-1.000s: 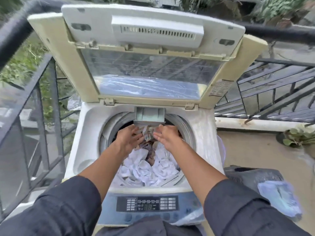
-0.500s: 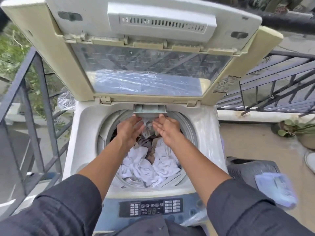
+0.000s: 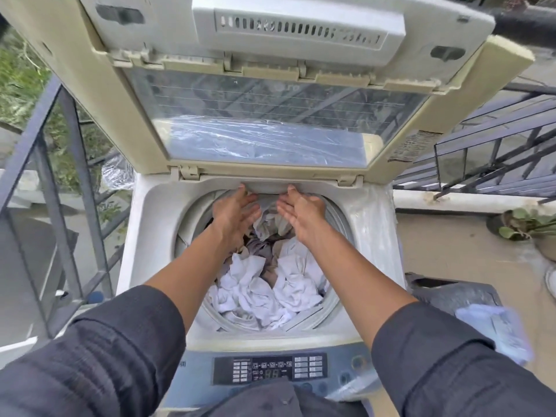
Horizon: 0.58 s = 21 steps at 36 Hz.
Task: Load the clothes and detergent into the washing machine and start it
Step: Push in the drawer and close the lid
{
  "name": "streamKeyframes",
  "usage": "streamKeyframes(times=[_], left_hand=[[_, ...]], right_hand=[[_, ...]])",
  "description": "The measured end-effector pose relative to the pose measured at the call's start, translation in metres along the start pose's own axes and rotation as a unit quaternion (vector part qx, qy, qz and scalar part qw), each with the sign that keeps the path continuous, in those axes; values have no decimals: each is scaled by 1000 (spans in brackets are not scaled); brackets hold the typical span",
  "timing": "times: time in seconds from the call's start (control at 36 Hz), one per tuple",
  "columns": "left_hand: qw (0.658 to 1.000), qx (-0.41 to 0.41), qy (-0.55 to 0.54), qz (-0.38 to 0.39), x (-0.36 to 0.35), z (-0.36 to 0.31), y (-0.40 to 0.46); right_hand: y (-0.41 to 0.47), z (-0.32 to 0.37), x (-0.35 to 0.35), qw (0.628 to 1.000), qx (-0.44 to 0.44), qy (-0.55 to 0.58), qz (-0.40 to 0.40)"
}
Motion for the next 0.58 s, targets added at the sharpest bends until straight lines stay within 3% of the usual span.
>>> streamKeyframes(times=[0.19, 0.39, 0.5, 0.58], left_hand=[[999, 24, 39, 3, -8, -4, -3], [986, 71, 144, -36, -1, -4, -10], [979, 36, 202, -14, 2, -10, -16], [969, -21, 247, -4, 2, -16, -29]], right_hand=[[4, 1, 1, 1000, -14, -16, 4], [-2, 1, -7, 997, -48, -46, 24], [-9, 4, -1, 988, -44, -146, 36], [-22, 18, 5, 961, 28, -275, 2]])
Point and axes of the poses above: each hand's wrist, its own y-axis towards the middle knuckle, its own x-axis out of the back of the hand, z = x × y, the point moved 5 cm from there along y, towards the middle knuckle, and after that the axes turned 8 degrees about z, right-handed, at the moved point
